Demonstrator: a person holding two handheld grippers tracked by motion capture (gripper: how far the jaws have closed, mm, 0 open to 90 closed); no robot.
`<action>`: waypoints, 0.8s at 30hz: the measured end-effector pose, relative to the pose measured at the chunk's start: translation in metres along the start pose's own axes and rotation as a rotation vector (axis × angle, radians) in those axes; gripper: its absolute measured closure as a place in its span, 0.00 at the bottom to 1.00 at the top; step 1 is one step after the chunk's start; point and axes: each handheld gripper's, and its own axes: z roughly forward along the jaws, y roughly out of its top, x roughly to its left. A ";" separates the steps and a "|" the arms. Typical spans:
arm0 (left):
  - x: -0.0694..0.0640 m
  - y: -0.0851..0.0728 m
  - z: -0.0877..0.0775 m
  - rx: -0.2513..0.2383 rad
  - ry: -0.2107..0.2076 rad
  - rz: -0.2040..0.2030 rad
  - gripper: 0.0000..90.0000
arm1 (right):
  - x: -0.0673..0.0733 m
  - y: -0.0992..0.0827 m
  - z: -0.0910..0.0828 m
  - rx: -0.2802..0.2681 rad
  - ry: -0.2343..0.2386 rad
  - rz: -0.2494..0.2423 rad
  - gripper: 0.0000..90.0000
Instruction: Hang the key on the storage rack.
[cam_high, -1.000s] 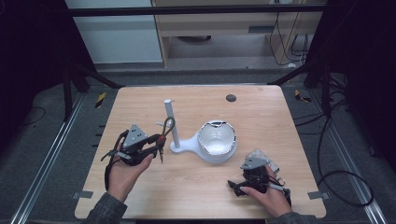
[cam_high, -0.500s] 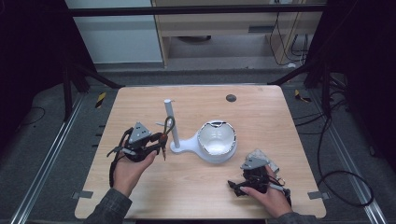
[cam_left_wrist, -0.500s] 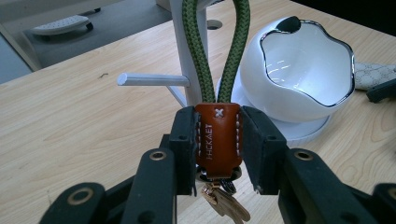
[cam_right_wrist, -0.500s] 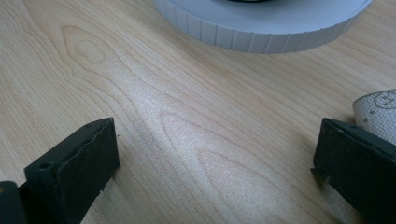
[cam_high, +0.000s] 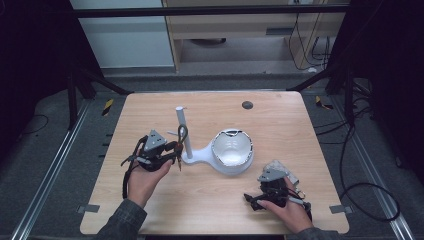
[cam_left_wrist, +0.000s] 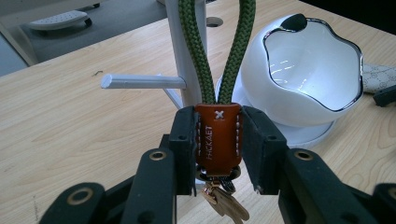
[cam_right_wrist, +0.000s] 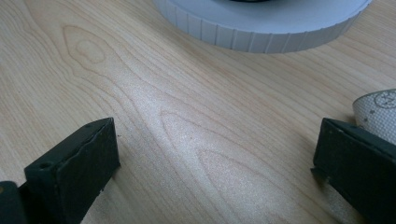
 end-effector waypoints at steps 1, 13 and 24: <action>0.000 0.000 0.000 0.000 0.000 0.000 0.73 | 0.000 0.000 0.000 0.000 0.000 0.000 0.00; 0.001 0.000 0.002 0.001 0.005 -0.003 0.73 | 0.000 0.000 0.000 0.000 0.000 0.000 0.00; 0.000 -0.001 0.006 0.005 0.008 -0.009 0.69 | 0.000 0.000 0.000 0.001 0.002 0.005 0.00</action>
